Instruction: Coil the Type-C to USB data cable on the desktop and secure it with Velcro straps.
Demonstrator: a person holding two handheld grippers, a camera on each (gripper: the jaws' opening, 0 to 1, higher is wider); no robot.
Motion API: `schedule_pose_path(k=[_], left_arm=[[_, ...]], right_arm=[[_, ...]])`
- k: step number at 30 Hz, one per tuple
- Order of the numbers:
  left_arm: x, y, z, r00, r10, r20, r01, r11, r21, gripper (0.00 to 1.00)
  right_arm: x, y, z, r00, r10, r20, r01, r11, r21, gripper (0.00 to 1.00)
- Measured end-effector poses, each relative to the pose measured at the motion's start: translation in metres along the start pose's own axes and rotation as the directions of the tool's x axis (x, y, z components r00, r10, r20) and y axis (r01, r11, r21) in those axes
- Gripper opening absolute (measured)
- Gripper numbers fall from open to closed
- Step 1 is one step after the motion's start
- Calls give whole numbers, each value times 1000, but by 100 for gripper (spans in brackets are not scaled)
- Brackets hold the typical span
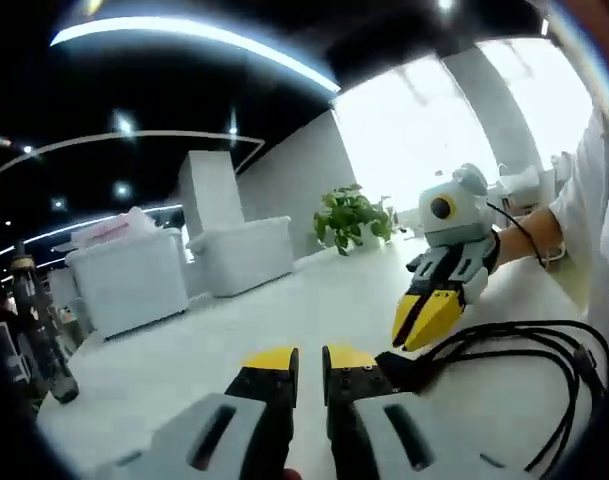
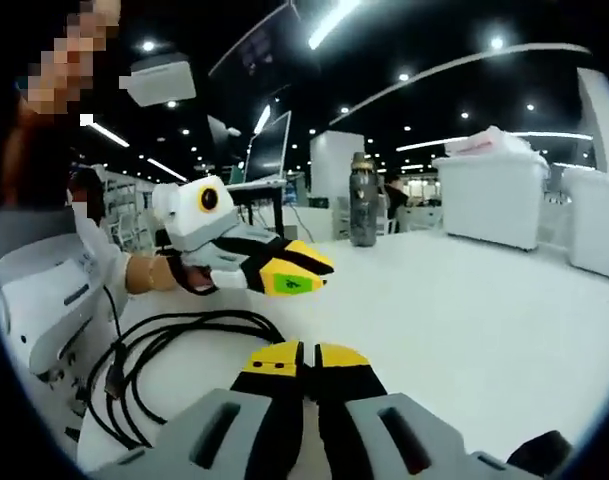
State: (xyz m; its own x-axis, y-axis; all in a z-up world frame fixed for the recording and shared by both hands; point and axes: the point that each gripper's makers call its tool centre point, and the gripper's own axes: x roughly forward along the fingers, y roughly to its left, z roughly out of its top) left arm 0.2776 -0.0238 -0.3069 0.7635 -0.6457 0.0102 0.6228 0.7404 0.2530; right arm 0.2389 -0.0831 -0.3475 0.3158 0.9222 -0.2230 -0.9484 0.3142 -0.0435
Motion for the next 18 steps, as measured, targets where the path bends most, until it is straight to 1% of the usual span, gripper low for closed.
schedule_pose_path(k=[1,2,3,4,5,7,8,9,11,12,14,15,18], left_arm=[[-1,5,2,1000,19,4,-19,1000,9,11],[-2,6,3,1000,21,6,-21,1000,4,11],[-3,10,5,999,33,16,-33,999,-13,11],[-4,14,8,998,48,34,-46,998,-47,11],[-5,15,9,998,52,44,-49,997,-65,11],[-5,15,8,998,46,41,-44,997,-64,11],[-5,14,7,998,50,37,-48,997,-52,11],[-4,13,7,998,49,36,-47,998,-42,11],[-3,12,7,998,44,36,-43,998,-44,11],[-3,10,6,999,39,35,-37,998,-49,11],[-2,10,5,999,39,33,-38,998,-56,11],[-2,10,5,999,40,33,-38,998,-55,11],[-1,9,5,999,37,33,-35,998,-60,11]], right_arm=[[2,3,-3,1000,2,-9,-2,1000,-3,18],[3,5,-6,1000,3,-18,-2,1000,4,17],[4,6,-9,999,3,-32,-2,1000,5,17],[4,7,-12,999,3,-41,-3,1000,3,17],[5,6,-16,999,0,-53,0,1000,2,17],[7,3,-23,997,-10,-80,10,1000,-3,17],[7,2,-21,997,-13,-75,14,1000,11,17],[8,3,-22,996,-14,-89,14,1000,-2,17],[8,3,-21,994,-19,-105,11,997,-82,17],[9,6,-21,993,-16,-117,2,993,-119,17],[10,8,-21,992,-15,-122,2,994,-112,17],[10,8,-22,990,-9,-143,-5,995,-101,17],[11,8,-24,986,-9,-168,-9,994,-106,17]])
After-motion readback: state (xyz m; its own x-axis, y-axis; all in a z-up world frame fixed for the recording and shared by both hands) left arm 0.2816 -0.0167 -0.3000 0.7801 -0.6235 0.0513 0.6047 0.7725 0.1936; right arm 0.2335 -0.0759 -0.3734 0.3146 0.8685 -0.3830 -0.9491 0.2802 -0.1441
